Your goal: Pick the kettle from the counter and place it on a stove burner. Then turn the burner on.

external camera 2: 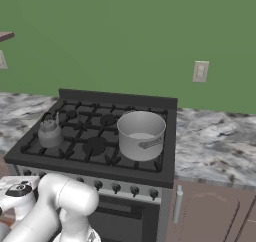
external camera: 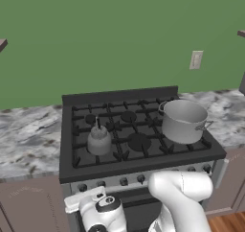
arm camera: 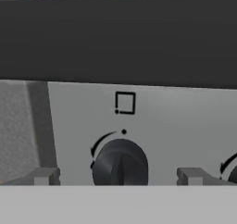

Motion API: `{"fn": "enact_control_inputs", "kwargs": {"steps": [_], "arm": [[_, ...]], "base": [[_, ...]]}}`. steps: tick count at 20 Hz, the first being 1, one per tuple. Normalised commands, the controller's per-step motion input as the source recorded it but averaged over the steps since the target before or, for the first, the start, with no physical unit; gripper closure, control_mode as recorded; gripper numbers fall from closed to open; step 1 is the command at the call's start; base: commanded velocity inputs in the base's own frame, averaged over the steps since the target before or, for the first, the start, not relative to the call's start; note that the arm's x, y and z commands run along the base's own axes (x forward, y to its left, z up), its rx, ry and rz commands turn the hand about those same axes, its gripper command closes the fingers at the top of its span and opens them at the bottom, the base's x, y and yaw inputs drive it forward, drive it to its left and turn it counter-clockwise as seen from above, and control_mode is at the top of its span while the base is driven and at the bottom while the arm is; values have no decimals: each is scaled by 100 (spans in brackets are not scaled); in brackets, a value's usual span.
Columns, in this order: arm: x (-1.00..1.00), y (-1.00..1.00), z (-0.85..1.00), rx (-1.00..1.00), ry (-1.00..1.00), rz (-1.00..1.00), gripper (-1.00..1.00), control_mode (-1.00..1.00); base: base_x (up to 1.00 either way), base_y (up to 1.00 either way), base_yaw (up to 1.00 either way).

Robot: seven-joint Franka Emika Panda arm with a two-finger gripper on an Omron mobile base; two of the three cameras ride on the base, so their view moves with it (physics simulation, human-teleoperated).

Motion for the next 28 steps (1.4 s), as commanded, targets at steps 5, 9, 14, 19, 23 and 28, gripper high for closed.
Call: {"fn": "enact_control_inputs", "kwargs": {"steps": [5, 9, 14, 19, 23, 28], "arm": [[0, 0, 0, 0, 0, 0, -100, -100], [0, 0, 0, 0, 0, 0, 100, -100], [0, 0, 0, 0, 0, 0, 100, -100], [0, 0, 0, 0, 0, 0, 100, -100], [2, 0, 0, 0, 0, 0, 100, -100], [4, 0, 0, 0, -1, 0, 100, -100]], "base": [[0, 0, 0], [0, 0, 0], [0, 0, 0], [0, 0, 0], [0, 0, 0], [0, 0, 0]]}}
